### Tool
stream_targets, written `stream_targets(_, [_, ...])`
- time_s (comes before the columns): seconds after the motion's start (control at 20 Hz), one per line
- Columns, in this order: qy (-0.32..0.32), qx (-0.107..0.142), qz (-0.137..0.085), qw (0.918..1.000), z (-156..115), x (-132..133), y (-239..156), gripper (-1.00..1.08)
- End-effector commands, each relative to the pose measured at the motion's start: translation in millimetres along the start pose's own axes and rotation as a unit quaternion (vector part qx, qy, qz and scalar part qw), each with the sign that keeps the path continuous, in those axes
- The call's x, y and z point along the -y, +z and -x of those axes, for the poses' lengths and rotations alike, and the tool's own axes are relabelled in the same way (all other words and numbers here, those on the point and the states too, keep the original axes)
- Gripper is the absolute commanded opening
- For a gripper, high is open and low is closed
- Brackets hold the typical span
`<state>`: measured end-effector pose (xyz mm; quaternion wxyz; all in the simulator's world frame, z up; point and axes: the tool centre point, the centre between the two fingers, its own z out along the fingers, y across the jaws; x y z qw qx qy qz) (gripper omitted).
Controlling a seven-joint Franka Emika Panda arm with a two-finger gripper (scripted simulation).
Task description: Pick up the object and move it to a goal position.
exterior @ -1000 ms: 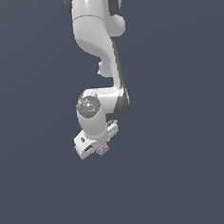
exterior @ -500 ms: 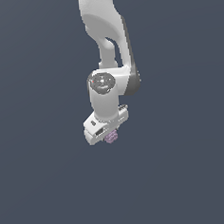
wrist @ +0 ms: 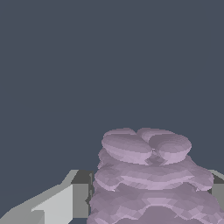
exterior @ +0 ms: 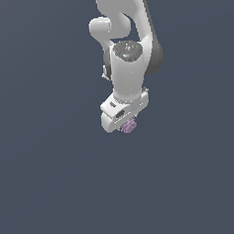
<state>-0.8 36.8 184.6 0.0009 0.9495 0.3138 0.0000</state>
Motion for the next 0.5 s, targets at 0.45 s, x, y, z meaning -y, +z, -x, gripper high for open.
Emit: stream_targets(0.45, [0.001,0.000,-0.001,1.0000,-4.6,30.0,-34.3,-1.00])
